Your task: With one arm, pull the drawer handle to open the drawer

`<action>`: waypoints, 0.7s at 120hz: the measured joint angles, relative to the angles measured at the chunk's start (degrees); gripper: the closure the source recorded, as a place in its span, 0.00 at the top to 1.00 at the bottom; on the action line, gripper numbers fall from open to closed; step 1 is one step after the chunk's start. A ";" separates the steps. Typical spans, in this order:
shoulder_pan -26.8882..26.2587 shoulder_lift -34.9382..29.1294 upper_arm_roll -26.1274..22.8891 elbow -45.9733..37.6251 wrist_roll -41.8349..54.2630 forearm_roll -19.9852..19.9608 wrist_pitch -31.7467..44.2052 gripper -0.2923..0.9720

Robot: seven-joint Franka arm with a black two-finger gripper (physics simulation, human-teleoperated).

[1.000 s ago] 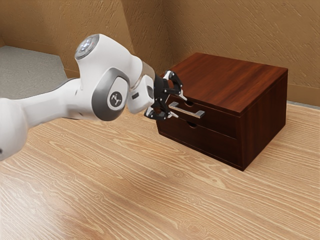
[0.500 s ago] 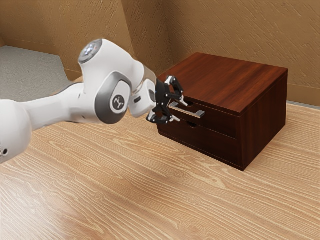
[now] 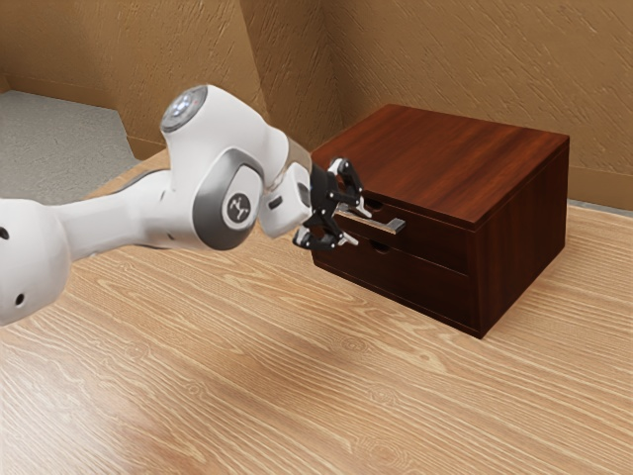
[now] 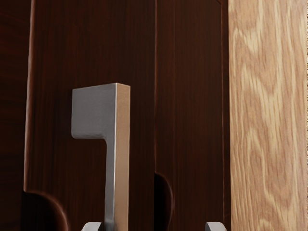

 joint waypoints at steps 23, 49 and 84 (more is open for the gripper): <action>0.01 0.09 -0.01 -0.27 -0.18 -0.04 0.14 0.39; 0.03 -0.34 0.01 -0.79 -0.32 -0.06 0.17 0.33; 0.01 -1.49 0.11 -1.92 -0.41 0.07 -0.05 0.28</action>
